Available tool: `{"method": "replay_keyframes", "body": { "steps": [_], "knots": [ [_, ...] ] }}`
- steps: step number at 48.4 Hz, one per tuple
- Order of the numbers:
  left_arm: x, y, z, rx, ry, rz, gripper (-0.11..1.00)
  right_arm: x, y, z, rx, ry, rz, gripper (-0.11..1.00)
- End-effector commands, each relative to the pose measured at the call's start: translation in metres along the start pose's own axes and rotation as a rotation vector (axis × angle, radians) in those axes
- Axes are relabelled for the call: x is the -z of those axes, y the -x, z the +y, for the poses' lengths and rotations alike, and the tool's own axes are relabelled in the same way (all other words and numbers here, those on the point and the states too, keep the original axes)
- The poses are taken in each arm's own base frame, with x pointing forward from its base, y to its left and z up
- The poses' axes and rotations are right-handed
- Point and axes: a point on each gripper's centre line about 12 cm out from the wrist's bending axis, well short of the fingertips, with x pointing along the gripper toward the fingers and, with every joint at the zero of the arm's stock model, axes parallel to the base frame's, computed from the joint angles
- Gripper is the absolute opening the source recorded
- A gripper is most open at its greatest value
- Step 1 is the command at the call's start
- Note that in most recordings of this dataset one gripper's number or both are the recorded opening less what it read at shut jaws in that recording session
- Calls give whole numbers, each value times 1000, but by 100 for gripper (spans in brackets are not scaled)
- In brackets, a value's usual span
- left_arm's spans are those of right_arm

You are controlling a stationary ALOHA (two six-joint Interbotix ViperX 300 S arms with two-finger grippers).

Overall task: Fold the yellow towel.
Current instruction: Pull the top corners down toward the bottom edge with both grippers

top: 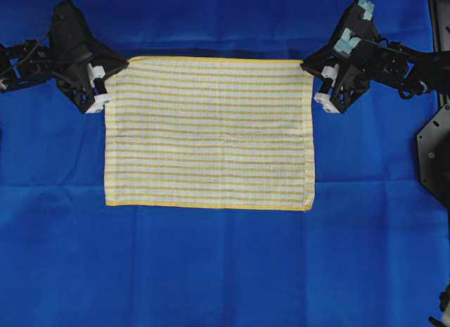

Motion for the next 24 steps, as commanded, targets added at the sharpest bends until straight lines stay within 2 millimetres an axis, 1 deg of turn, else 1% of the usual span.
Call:
{"method": "replay_keyframes", "body": {
  "steps": [1,11,24],
  "knots": [
    [-7,6,-9,24,-10,-29,3,-6,6,8,-24,8,-20,4],
    [-4,22,-32,96,-13,-45,3,-1,17,30,-88,-4,-20,4],
    [7,40,-72,231,2,-33,3,19,34,68,-206,-17,11,4]
  ]
}}
